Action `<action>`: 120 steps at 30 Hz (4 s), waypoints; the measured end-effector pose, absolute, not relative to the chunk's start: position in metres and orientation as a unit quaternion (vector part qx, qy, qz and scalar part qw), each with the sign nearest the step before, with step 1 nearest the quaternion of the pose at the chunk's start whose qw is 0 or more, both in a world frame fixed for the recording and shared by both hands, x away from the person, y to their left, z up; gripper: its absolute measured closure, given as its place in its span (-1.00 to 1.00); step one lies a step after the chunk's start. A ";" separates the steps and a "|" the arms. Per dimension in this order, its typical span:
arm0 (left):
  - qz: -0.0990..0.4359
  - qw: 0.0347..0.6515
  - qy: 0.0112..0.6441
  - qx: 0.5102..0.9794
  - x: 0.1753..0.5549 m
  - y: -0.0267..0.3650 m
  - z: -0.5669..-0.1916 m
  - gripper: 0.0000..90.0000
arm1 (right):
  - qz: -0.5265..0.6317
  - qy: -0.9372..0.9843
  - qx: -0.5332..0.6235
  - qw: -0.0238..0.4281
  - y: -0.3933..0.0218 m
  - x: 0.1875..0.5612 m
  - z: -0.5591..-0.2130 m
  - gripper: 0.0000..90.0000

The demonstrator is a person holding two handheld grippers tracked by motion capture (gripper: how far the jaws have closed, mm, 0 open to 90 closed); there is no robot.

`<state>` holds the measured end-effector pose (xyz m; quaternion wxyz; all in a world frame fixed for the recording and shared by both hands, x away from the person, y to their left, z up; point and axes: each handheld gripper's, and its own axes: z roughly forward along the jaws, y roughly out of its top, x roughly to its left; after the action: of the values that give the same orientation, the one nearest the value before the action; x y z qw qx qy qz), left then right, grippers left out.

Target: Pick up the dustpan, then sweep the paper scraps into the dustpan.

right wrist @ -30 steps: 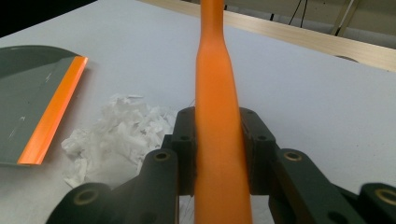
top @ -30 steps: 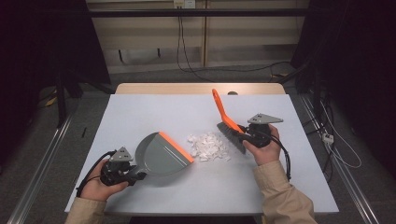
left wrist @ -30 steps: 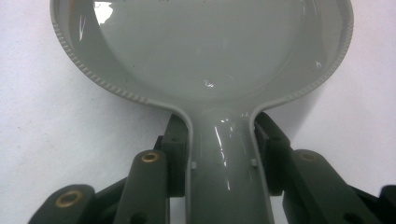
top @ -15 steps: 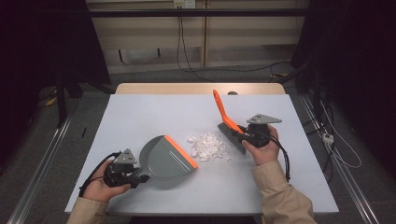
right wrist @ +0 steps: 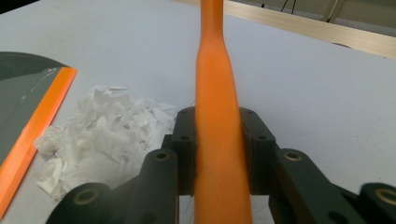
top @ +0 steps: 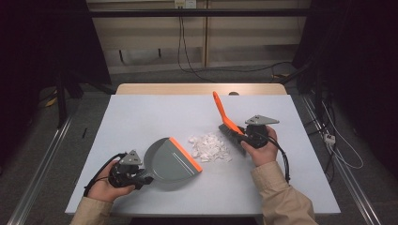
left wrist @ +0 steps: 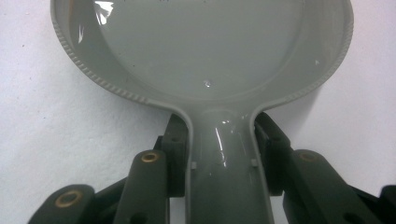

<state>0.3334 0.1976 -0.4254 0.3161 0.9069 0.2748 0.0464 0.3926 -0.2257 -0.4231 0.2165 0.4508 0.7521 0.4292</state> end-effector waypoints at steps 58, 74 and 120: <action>0.028 0.314 0.260 0.913 0.343 0.177 -0.425 0.41 | 0.401 0.752 0.459 0.251 -0.185 0.388 -0.424 0.59; 0.018 0.311 0.247 0.918 0.345 0.168 -0.425 0.41 | 0.405 0.750 0.449 0.268 -0.172 0.384 -0.427 0.59; 0.010 0.322 0.250 0.913 0.346 0.153 -0.433 0.40 | 0.426 0.765 0.410 0.256 -0.143 0.379 -0.429 0.59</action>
<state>0.3462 0.1532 -0.4329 0.3219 0.9130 0.2503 0.0099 0.3793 -0.1431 -0.4291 0.2561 0.4095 0.7651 0.4259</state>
